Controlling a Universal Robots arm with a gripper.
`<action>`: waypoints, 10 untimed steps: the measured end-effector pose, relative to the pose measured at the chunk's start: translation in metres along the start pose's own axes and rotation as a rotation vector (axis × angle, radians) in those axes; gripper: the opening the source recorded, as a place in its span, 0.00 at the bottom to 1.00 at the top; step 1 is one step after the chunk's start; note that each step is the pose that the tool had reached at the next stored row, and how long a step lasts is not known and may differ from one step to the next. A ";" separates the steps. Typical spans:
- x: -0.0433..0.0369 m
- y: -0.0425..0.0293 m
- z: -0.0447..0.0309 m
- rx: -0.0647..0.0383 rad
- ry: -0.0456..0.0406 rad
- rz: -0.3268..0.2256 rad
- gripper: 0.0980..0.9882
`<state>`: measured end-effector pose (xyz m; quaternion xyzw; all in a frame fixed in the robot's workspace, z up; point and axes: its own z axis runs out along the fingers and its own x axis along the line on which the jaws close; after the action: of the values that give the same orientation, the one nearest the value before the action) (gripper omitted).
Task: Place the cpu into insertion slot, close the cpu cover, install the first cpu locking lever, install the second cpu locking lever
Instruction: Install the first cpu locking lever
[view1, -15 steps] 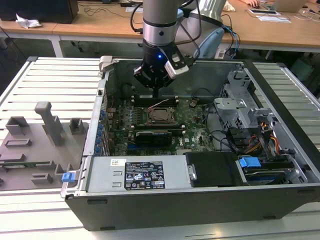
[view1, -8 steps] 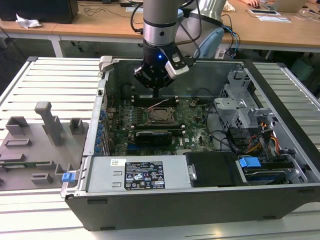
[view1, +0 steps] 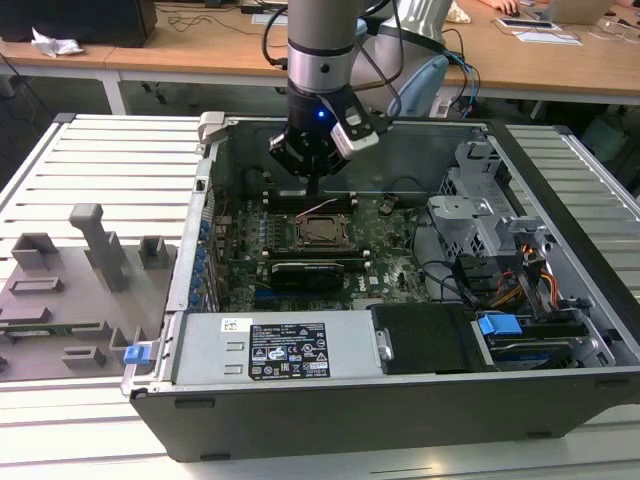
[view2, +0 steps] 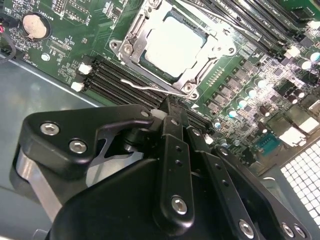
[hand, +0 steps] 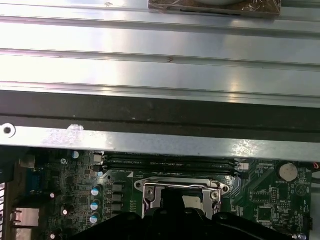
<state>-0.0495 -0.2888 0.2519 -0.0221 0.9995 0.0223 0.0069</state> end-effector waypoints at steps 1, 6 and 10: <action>-0.0007 0.0000 0.0004 -0.008 -0.0002 0.000 0.01; -0.0043 -0.0008 0.0074 -0.025 -0.0012 0.000 0.01; -0.0051 -0.0011 0.0110 -0.025 -0.0101 0.000 0.01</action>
<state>-0.0442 -0.2891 0.2409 -0.0223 0.9991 0.0349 0.0117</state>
